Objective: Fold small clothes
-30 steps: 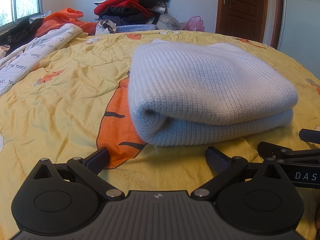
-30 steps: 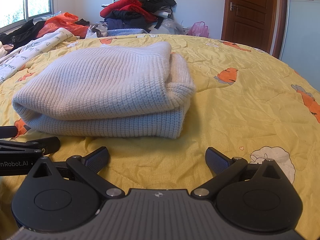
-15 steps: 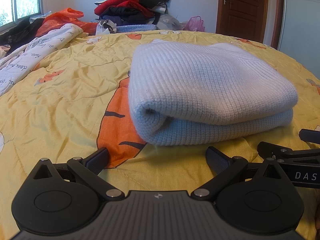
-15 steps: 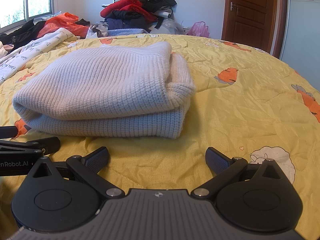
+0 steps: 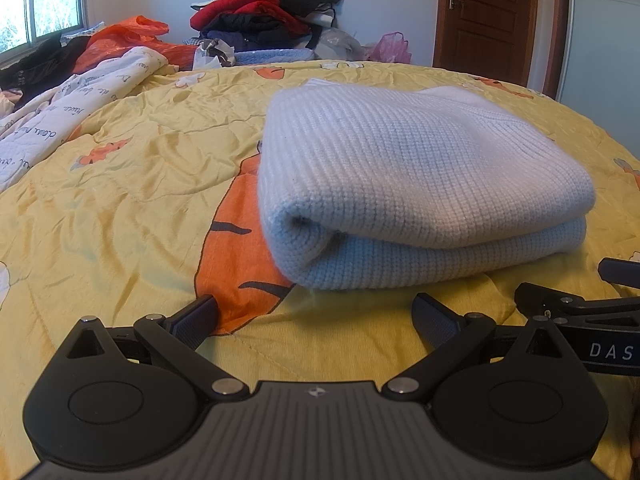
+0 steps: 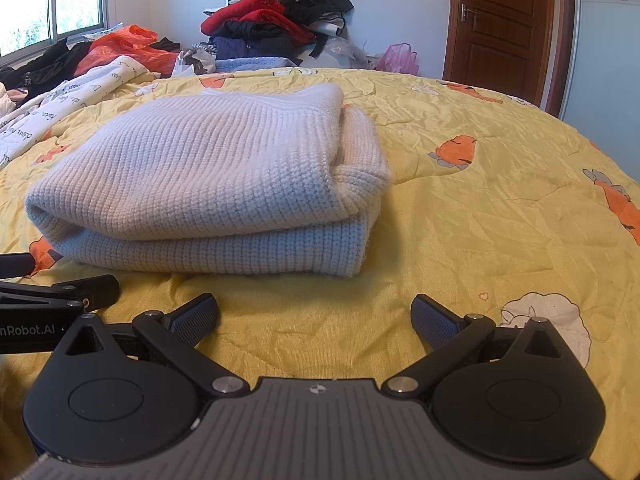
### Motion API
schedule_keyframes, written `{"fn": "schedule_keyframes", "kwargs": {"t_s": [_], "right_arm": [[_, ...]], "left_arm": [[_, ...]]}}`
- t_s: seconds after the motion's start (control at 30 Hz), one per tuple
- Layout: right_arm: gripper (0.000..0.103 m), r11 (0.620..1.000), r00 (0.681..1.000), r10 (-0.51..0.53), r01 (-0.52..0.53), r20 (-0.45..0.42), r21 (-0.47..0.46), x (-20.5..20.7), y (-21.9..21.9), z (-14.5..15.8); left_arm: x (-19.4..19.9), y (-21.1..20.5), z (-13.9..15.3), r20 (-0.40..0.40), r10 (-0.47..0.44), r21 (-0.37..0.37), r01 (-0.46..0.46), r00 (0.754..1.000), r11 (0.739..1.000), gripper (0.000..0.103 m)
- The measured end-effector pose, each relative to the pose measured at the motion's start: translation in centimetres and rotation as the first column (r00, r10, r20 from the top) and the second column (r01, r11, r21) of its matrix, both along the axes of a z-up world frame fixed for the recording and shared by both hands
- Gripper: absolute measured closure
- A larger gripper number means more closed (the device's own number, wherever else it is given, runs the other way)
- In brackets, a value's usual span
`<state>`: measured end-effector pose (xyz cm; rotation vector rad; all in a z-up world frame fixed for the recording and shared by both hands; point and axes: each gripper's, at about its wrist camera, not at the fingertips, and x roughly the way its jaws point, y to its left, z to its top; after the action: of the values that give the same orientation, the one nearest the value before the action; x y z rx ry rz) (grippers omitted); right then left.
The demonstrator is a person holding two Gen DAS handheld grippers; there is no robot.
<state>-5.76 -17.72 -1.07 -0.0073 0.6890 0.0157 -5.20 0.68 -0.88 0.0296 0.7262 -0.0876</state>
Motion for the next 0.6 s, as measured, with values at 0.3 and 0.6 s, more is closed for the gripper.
{"fn": "schedule_keyframes", "kwargs": {"t_s": [0.3, 0.6], "right_arm": [[0.000, 1.000, 1.000, 0.000, 0.000, 0.000, 0.000, 0.0, 0.0, 0.0], [0.000, 1.000, 1.000, 0.000, 0.000, 0.000, 0.000, 0.0, 0.0, 0.0]], "left_arm": [[0.4, -0.4, 0.6, -0.047, 0.026, 0.003, -0.026, 0.999, 1.000, 0.000], [1.3, -0.4, 0.9, -0.100, 0.049, 0.009, -0.048, 0.994, 0.999, 0.000]]}}
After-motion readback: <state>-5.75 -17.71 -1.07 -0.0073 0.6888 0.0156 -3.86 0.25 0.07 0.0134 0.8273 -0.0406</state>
